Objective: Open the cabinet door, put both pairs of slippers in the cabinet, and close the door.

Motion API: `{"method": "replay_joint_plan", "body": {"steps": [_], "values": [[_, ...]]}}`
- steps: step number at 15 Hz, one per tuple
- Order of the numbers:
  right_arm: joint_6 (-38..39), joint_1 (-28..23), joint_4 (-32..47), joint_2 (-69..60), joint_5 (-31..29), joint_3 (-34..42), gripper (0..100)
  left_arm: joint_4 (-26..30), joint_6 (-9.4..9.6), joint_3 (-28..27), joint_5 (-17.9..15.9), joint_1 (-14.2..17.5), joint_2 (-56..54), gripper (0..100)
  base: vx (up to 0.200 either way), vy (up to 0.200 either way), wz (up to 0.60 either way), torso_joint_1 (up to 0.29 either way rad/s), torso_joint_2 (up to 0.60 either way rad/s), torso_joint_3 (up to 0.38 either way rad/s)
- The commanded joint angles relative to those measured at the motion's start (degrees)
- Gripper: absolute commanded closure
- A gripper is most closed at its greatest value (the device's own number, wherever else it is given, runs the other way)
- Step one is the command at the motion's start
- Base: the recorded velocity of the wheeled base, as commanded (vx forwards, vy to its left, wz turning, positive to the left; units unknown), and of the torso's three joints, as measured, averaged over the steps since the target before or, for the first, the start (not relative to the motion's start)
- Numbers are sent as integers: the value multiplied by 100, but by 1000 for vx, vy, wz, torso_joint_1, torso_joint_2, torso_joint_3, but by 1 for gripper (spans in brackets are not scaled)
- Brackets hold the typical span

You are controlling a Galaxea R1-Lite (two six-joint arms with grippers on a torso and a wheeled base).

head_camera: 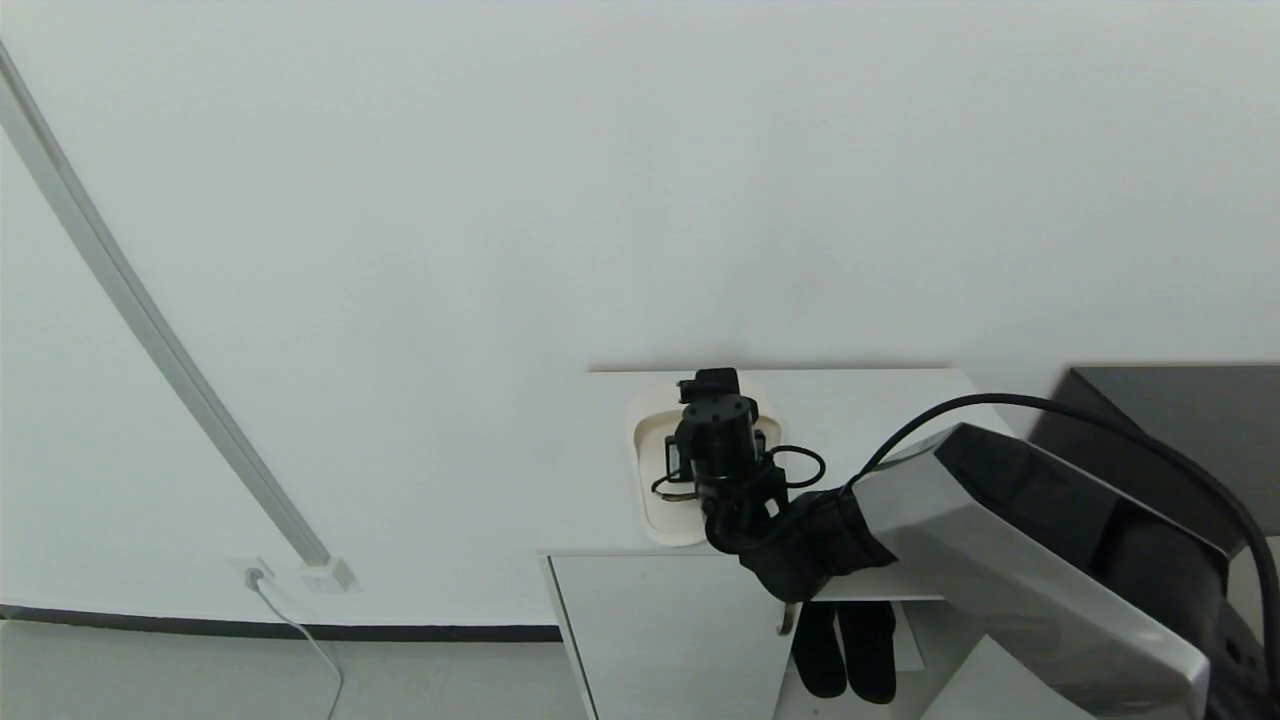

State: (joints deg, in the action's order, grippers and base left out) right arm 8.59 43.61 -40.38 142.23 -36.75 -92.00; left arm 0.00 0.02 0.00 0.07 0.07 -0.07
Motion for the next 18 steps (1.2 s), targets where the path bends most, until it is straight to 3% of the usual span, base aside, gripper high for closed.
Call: {"method": "replay_joint_plan", "body": {"steps": [1, 3, 8, 18], "values": [[-200, 25, -278, -775, 54, 745, 100, 0, -2, 0, 1, 1, 7, 100, 0, 0, 0, 0, 0, 0], [-315, 87, -700, -1610, 230, 1949, 100, 0, 6, 0, -7, 1, 7, 100, 0, 0, 0, 0, 0, 0], [-253, 350, -1007, -2938, 450, 4094, 100, 0, 15, 0, -16, 1, 7, 100, 0, 0, 0, 0, 0, 0], [-112, 579, -1034, -2806, 599, 4331, 100, 0, 6, 0, -25, 1, 7, 100, 0, 0, 0, 0, 0, 0]]}}
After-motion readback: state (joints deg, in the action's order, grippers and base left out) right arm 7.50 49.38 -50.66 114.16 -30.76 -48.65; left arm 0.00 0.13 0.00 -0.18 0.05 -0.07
